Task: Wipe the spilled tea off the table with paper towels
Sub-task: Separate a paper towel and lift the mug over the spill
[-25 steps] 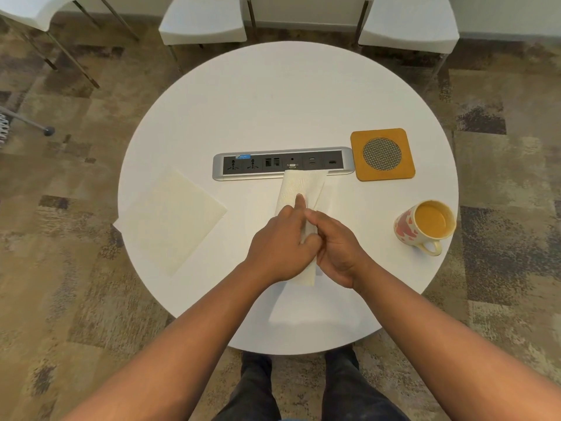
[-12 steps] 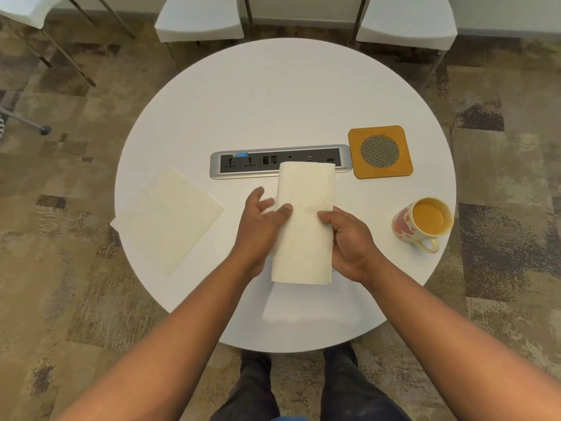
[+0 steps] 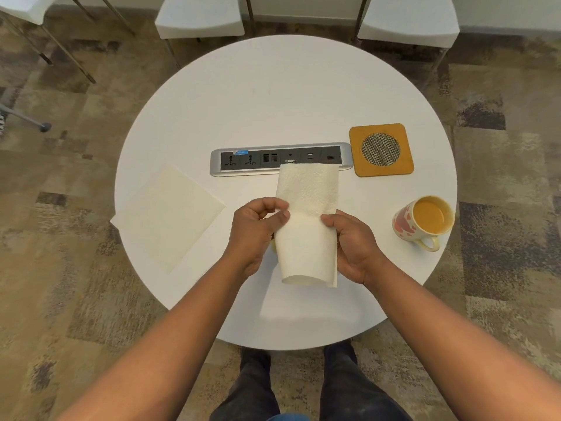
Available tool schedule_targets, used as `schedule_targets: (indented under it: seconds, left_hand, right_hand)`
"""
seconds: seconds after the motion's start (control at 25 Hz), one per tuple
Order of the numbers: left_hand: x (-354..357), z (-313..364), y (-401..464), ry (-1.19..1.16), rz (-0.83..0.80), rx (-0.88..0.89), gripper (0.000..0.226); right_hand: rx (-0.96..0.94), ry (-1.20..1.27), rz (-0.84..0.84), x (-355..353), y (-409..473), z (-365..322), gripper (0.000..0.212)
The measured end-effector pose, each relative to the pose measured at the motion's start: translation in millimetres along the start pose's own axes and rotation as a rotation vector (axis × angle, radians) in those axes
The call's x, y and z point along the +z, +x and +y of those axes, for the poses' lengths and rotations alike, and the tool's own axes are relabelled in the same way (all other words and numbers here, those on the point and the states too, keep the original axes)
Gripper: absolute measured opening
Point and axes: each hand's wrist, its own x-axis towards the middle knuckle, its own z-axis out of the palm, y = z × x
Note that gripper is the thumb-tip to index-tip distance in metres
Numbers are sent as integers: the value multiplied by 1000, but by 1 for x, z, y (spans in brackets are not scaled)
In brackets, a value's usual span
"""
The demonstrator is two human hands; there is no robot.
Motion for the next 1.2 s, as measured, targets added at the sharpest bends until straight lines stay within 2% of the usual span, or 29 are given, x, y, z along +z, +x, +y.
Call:
schedule_targets:
  seconds: [0.16,0.32,0.56,0.76,0.84,0.96,1.04,1.12,1.2]
  left_hand:
    - [-7,5,4,-34,-137,1,45]
    - [-16,9,9,34,-237,8,67]
    - [-19,11,18,69,3,88,35]
    - [-23,13,20,59,-121,108,63]
    - [-22,13,19,-10,-116,86,67]
    - [-18,7,15,-63,-75,27,42]
    - [-17,-2,10,4,-102,11,23]
    - [-18,-10,6,53,-107,-9,23]
    - [-20,-12,3,41,-121,-28,31]
  right_hand:
    - [14,-6,-2,-1,-2,2,30]
    - [14,-28,-8,-2,-2,2,26]
    - [19,-66,-20,-6,-1,2,26]
    - [22,-119,-10,-6,1,3,23]
    - [18,-104,-5,-7,1,4,22]
    - [-4,-51,4,-7,1,2,24]
    - [-13,-33,21,-7,2,1,23]
    - [-16,-32,42,-8,3,0,26]
    - [-17,-36,60,-10,4,0,28]
